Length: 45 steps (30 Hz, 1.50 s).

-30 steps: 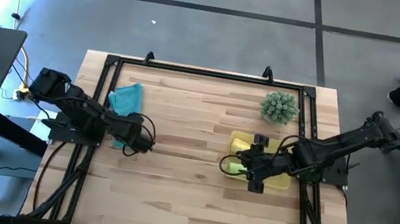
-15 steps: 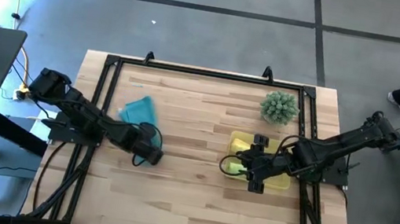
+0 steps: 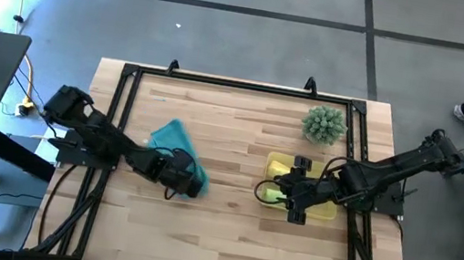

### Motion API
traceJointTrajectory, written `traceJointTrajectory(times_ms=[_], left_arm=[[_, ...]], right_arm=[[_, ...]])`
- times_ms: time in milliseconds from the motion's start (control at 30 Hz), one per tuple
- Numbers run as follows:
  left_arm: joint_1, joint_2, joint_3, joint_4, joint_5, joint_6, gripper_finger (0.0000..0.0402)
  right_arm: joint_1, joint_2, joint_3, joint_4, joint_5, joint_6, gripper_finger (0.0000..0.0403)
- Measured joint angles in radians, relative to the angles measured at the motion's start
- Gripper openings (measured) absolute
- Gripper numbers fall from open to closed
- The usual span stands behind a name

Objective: Roll microfiber towels into tight, uniform cylinder then place into a basket
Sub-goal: Fold the blue microfiber towel

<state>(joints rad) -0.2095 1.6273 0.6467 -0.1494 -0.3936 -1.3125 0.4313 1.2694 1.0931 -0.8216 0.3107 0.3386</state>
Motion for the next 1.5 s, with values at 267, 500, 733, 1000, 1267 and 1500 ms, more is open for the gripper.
traceJointTrajectory(times_ms=[267, 500, 733, 1000, 1267, 1500], left_arm=[[-0.001, 0.154, 0.162, 0.097, 0.023, 0.170, 0.0152], [-0.001, 0.237, 0.333, 0.086, 0.046, 0.420, 0.0152], [-0.024, 0.236, 0.411, 0.078, 0.064, 0.668, 0.0152], [-0.110, 0.221, 0.446, -0.086, 0.270, 0.902, 0.0152], [-0.157, 0.224, 0.446, -0.173, 0.184, 0.975, 0.0152], [-0.186, 0.224, 0.446, -0.363, 0.156, 0.926, 0.0152]], right_arm=[[0.000, 0.000, 0.000, 0.001, 0.000, 0.000, 0.0224], [0.000, 0.000, 0.000, 0.002, 0.000, 0.000, 0.0224], [0.000, 0.000, 0.000, 0.005, 0.000, 0.000, 0.0224], [0.000, 0.000, 0.000, 0.031, 0.001, -0.112, 0.0224], [0.000, 0.000, 0.000, 0.154, 0.032, -0.120, 0.0224], [0.000, 0.005, 0.000, 0.279, 0.086, -0.063, 0.0224]])
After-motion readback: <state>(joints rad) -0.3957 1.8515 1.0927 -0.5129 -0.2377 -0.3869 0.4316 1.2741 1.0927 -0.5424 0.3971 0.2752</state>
